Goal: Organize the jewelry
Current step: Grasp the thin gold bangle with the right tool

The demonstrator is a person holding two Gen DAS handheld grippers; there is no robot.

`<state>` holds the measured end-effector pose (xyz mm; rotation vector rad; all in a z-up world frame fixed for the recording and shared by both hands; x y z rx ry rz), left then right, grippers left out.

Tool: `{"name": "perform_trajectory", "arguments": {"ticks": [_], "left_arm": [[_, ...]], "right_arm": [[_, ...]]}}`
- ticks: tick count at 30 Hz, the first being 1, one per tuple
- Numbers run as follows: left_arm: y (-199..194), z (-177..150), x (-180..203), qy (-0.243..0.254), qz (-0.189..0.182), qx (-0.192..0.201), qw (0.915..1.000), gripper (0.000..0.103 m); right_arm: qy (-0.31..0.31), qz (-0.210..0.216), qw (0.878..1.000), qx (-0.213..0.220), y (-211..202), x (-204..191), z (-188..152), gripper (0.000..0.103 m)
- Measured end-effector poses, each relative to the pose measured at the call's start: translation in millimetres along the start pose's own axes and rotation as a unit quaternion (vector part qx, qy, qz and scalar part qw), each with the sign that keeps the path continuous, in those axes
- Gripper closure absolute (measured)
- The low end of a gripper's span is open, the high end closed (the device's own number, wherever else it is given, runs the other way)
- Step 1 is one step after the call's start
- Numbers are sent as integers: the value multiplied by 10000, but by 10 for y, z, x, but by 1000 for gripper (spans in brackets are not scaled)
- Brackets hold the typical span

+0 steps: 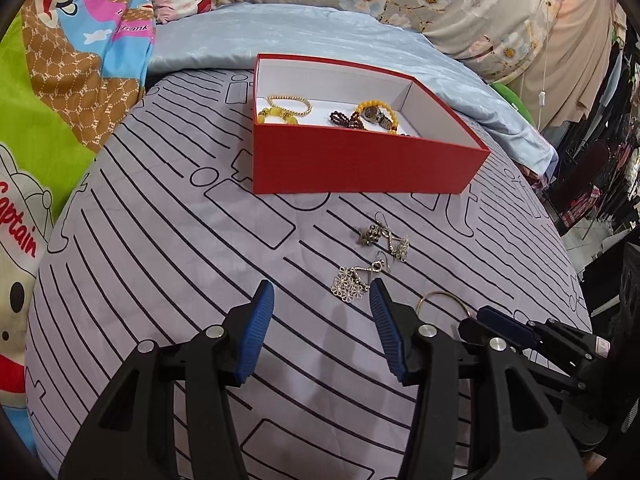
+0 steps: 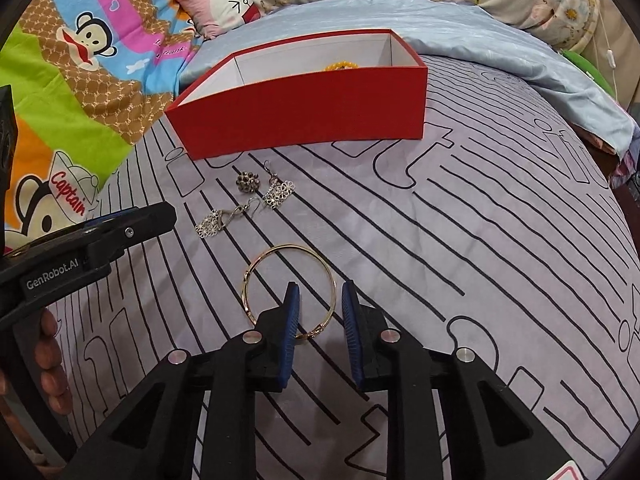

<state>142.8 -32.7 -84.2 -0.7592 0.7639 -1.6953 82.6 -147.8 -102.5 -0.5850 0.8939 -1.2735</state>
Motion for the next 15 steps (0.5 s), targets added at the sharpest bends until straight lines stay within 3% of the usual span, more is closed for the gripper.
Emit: {"name": "perform_trajectory", "arguments": {"ticks": [9,15], "left_arm": [[36,-42,39,26,-33,-61,10000,55],[80,-39,62,45,-44,-89,9999,55]], "right_arm": [[-7,-131,9999,6,32,54,5,99],[92,-116,9999,24,4,102,-11,101]]}}
Point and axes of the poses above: each gripper's, at about its wrist camera, not at the fingertips, and y roughly the way its jaws point, x to its right, z to its top, the point moved 7 cm from there along y, roughly the way its jaws point, and after that the axes turned 8 degrees about z, right-handed, at the moved point
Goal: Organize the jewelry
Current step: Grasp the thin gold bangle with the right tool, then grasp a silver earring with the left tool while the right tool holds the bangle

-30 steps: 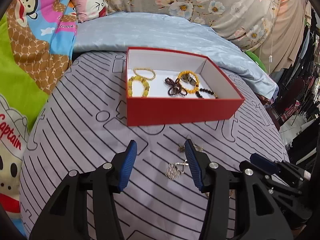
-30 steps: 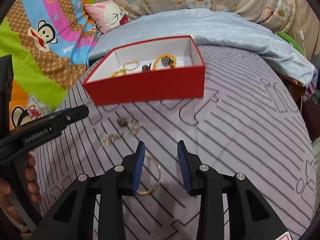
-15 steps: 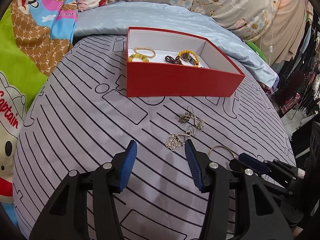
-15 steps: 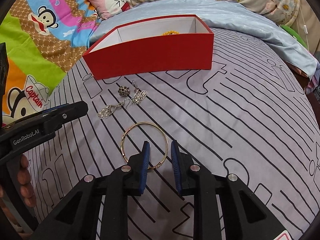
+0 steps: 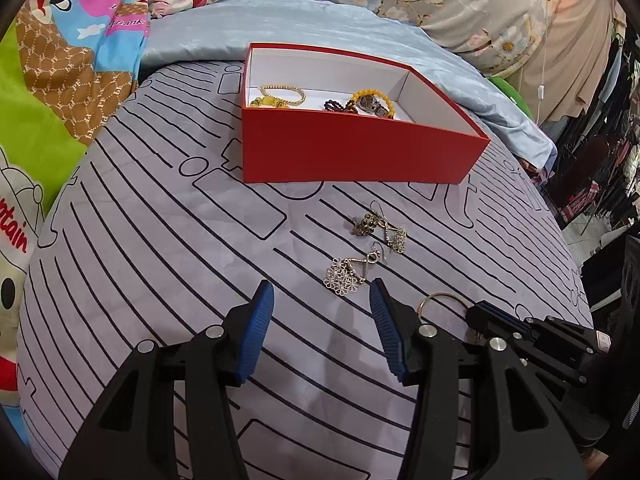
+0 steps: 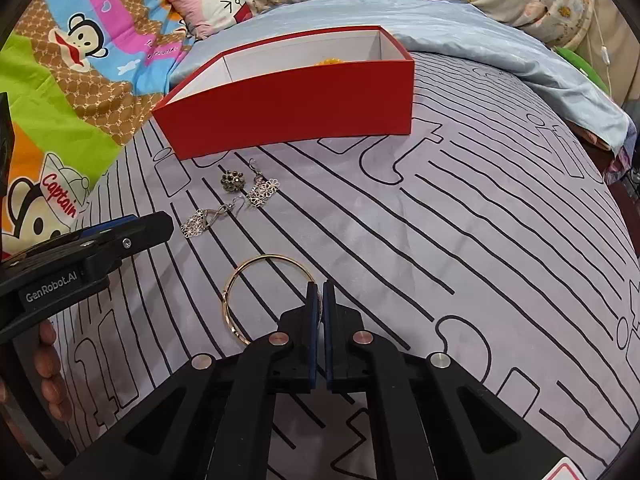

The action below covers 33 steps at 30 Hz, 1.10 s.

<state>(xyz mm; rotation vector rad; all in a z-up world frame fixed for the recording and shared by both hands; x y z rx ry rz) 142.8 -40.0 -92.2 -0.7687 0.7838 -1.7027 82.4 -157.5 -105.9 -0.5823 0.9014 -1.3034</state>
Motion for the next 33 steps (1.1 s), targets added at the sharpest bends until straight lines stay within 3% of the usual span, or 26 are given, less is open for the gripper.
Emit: {"name": "perform_trajectory", "arguments": {"ticks": [18,33], "left_arm": [[281,287,350,366,-262,170,9988,56],[462,323,433,464,-219,67,9987,85]], "right_arm": [[319,130,9993,118,-152,142,77,101],[431,220,9987,130,-131,176,112,101]]}}
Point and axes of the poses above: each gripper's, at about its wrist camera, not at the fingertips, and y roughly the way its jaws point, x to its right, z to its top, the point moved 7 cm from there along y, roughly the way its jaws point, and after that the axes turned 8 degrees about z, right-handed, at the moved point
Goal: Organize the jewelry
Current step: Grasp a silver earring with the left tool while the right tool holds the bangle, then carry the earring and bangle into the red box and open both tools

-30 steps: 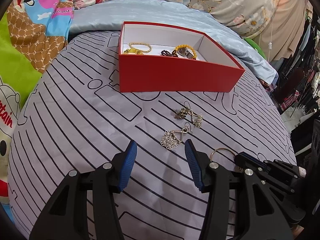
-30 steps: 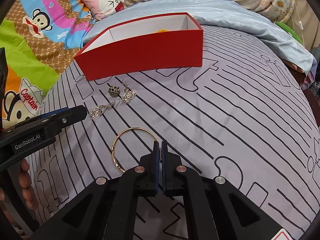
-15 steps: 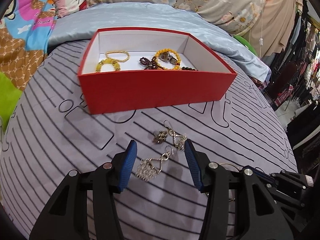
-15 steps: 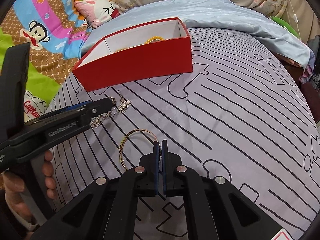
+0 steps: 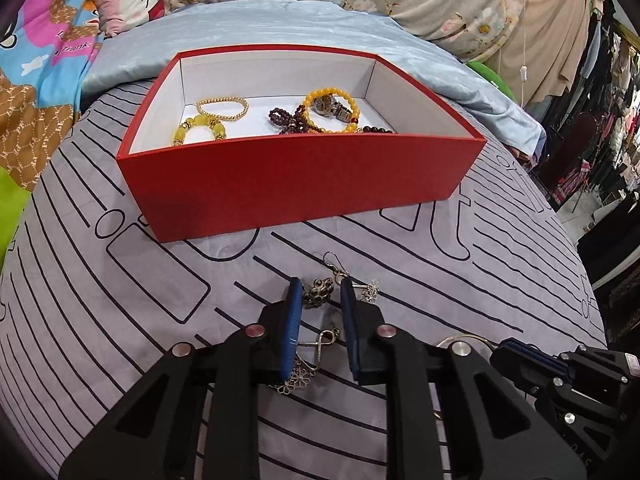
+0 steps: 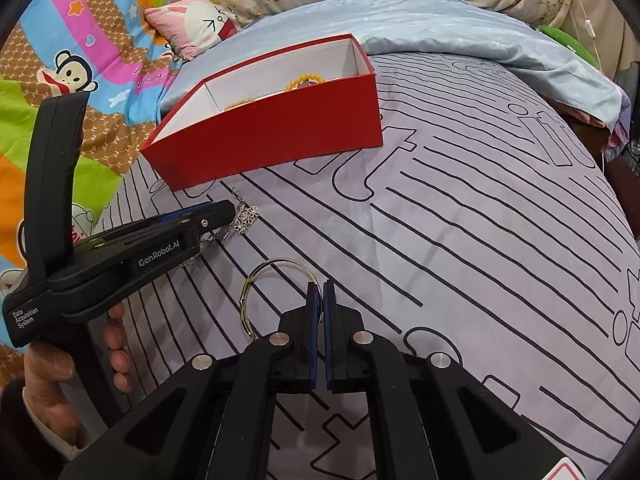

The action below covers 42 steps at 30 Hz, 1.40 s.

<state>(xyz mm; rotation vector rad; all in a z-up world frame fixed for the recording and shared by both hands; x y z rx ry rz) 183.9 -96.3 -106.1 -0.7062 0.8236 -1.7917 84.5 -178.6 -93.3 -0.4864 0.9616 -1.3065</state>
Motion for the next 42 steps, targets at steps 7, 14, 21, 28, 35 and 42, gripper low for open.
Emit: {"name": "perform_trajectory", "arguments": {"ticks": [7,14,21,28,35,42], "left_arm": [[12,3,-9,-35,-18,-12,10000,88],[-96,12,-47,-134,-63,19,9999,88],[-384,49,-143,-295,-119,175,9993,88],[-698,90,-257,-443,-198,347,9982,88],[-861,153,-366,-553,-182,506,9970,88],[-813,91,-370,-541,-178,415,9975,88]], "right_arm": [[-10,4,10000,7,-8,-11,-8,101],[-37,23,10000,57,-50,-45,15,101],[-105,74,9997,206,-176,-112,95,101],[-236,156,9987,434,-350,-269,212,103],[-322,72,9987,388,-339,-252,227,103],[-204,-189,9996,-5,-51,-48,32,89]]}}
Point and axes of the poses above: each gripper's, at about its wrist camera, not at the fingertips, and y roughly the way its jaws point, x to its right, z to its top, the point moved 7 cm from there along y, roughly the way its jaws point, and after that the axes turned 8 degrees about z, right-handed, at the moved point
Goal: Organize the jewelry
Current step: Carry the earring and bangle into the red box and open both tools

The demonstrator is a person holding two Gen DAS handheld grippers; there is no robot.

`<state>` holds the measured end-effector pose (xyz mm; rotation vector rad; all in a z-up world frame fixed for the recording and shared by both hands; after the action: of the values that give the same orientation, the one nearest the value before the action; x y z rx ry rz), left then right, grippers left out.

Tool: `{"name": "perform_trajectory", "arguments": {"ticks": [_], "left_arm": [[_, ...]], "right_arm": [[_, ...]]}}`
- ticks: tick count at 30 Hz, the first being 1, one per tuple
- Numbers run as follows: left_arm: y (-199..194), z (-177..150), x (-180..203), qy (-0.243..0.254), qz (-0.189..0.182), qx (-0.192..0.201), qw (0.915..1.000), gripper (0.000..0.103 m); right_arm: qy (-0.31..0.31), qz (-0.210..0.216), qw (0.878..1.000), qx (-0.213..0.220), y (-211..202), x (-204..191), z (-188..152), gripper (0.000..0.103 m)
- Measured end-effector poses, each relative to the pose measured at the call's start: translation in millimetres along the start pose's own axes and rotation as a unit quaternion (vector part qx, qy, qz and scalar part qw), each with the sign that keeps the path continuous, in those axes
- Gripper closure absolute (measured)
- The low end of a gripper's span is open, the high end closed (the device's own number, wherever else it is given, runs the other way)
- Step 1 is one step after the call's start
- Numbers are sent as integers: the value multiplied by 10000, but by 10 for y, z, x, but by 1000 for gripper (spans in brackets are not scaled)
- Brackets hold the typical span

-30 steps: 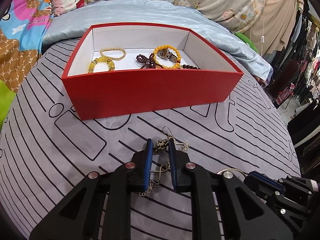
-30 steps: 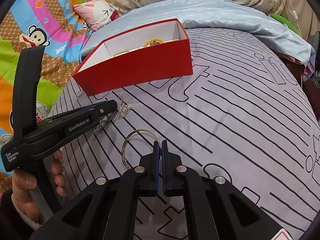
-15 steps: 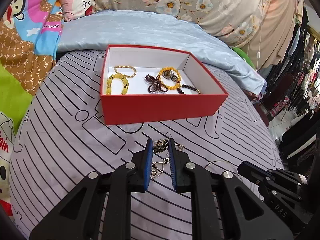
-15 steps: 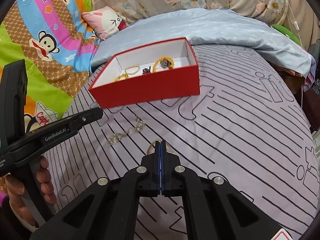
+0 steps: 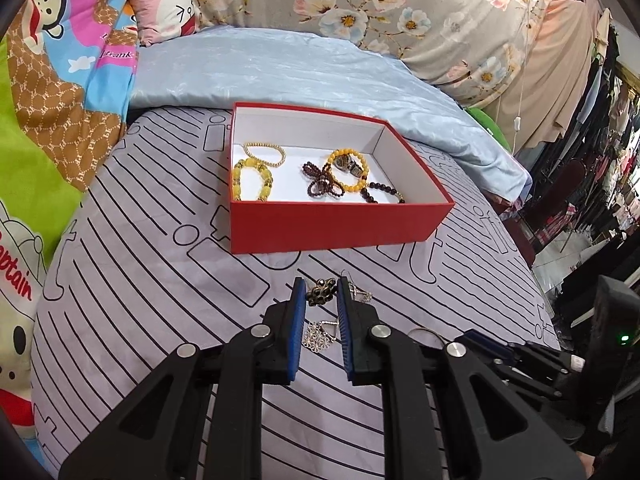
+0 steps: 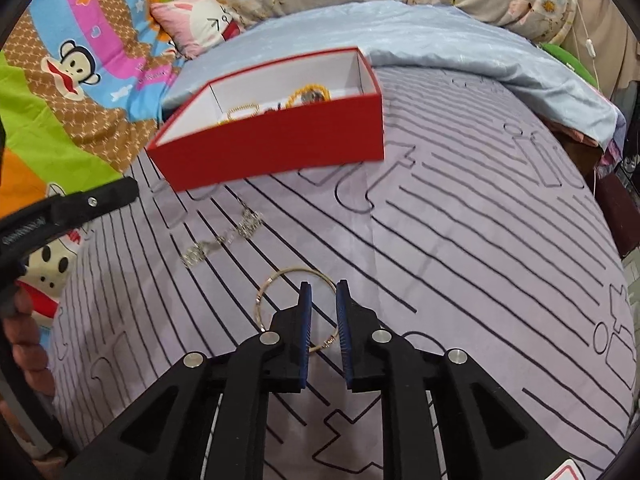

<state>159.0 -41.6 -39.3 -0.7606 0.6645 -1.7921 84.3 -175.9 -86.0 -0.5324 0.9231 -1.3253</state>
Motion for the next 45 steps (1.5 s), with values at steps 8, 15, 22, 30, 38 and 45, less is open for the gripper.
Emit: {"name": "perform_trajectory", "arguments": {"ticks": [8,15,22,30,38,45], "left_arm": [[56,-76,46,21,-32,-99,9999,88],[67,-74,64,21,-39,-114,9999,88],[-16,-3,53,3,-47,-9,10000,88],[-105,287,86,69,-103,243,9996,88],[45,787,178,226,-91,535,9983,88],[500,1090,211,247,-69,431,9987,88]], "right_arm": [[26,-62,9999,-114,156,81,-84,91],[80,-44,10000,-33,110,111,-33,101],[15,51,9994,336,-144,0,160,101],[-132,235,9961,834,-420,-92,678,101],[-191,225,9923,1202,-348,-61,1366,101],[-125,280,9940,1050,94,-22,1708,101]]}}
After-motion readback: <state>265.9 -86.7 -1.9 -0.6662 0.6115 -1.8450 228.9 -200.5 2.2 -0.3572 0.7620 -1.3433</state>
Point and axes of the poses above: each gripper's, at about its wrist camera, not at the fingertips, and y roughly the way its jaws point, x to its right, z to its top, the point moved 7 cm from there along y, roughly the way its jaws point, and after that the axes turned 8 degrees about z, right-handed, at the moved point
